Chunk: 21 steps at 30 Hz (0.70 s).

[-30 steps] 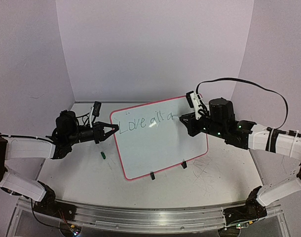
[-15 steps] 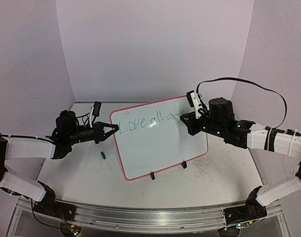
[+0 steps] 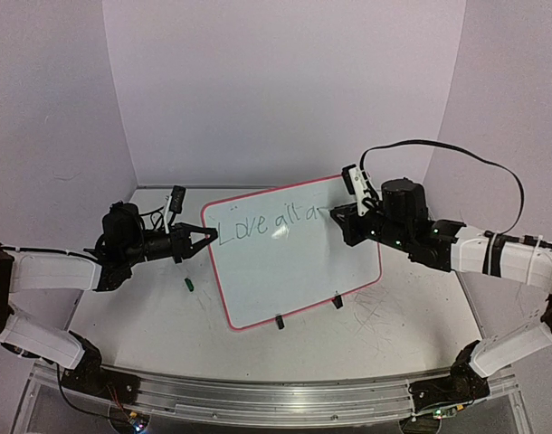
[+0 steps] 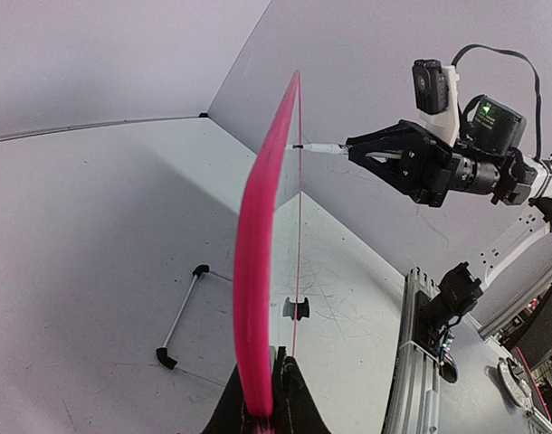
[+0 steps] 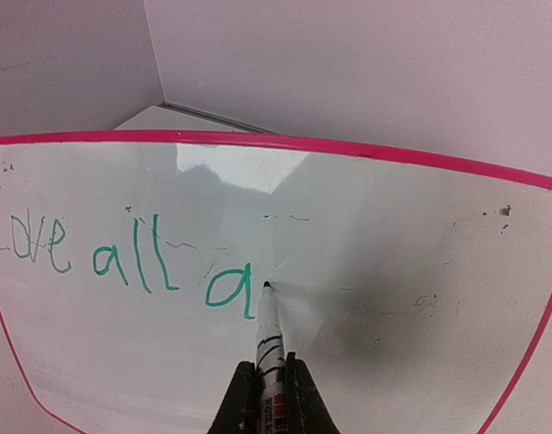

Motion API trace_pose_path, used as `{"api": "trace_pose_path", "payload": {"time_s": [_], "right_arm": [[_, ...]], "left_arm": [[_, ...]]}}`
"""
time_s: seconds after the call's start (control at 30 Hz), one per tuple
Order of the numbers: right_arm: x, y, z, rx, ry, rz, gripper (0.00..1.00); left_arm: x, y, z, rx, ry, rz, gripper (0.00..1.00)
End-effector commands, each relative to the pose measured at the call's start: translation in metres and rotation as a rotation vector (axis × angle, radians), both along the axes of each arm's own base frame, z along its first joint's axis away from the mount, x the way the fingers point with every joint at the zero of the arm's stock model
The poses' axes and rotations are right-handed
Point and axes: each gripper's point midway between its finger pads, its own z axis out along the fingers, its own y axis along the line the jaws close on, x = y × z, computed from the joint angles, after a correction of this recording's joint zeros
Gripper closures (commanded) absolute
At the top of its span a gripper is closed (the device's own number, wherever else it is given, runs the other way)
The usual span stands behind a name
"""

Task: Write a sentence on the whiteboard

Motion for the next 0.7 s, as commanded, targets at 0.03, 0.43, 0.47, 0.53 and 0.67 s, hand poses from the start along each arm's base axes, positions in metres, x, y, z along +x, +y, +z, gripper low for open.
{"api": "trace_pose_path", "payload": {"time_s": [0.03,0.43,0.47,0.53,0.67], "right_arm": [[0.011,0.005,0.027,0.049,-0.059,-0.02,1.0],[0.01,0.0,0.024,0.047,-0.05,-0.038,1.0],[0.009,-0.001,0.021,0.043,-0.045,-0.039,1.0],[0.007,-0.003,0.018,0.036,-0.035,-0.042,1.0],[0.003,-0.006,0.01,0.029,-0.012,-0.041,1.0]], "left_arm": [[0.003,0.003,-0.025,0.092,0.004,0.018,1.0],[0.003,0.003,-0.024,0.091,0.003,0.018,1.0],[0.003,0.004,-0.024,0.091,0.004,0.02,1.0],[0.002,0.004,-0.025,0.092,0.004,0.022,1.0],[0.001,0.005,-0.024,0.091,0.003,0.025,1.0]]}}
